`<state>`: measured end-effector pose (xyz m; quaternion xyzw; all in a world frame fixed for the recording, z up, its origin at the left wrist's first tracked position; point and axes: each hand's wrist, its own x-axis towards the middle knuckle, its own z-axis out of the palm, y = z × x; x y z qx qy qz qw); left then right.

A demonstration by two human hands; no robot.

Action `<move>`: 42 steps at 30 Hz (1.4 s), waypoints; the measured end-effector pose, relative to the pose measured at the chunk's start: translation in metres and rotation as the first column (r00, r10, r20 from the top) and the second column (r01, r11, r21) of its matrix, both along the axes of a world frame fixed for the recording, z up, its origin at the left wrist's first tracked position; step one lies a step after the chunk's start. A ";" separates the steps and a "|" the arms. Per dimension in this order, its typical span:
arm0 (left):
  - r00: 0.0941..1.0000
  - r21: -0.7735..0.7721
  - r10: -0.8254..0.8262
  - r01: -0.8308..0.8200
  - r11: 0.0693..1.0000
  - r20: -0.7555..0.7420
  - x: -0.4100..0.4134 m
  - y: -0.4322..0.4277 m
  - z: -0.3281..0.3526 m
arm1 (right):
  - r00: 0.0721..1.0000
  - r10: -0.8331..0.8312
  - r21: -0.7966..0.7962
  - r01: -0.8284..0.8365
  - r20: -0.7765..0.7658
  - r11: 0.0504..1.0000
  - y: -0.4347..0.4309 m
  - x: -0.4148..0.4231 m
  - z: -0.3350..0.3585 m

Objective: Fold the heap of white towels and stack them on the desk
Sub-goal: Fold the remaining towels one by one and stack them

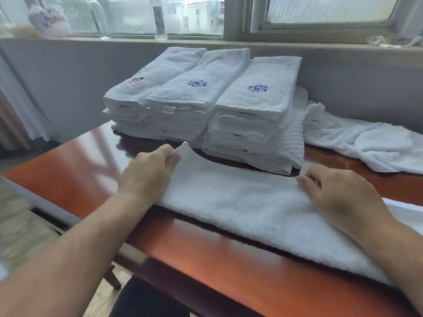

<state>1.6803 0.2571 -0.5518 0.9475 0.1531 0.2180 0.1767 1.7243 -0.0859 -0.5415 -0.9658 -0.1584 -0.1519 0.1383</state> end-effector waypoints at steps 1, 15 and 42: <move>0.999 0.028 0.006 -0.005 1.000 -0.045 0.003 0.002 0.001 | 0.999 0.010 0.038 -0.011 0.043 0.999 0.000 0.001 -0.001; 0.970 0.048 0.223 -0.219 0.975 -0.097 0.006 0.003 -0.005 | 0.998 0.046 0.023 -0.047 0.045 0.999 0.002 0.006 -0.005; 0.924 0.066 -0.064 0.096 0.993 -0.377 -0.003 -0.036 -0.016 | 0.890 0.309 -0.193 -0.385 -0.334 0.902 0.018 -0.008 -0.019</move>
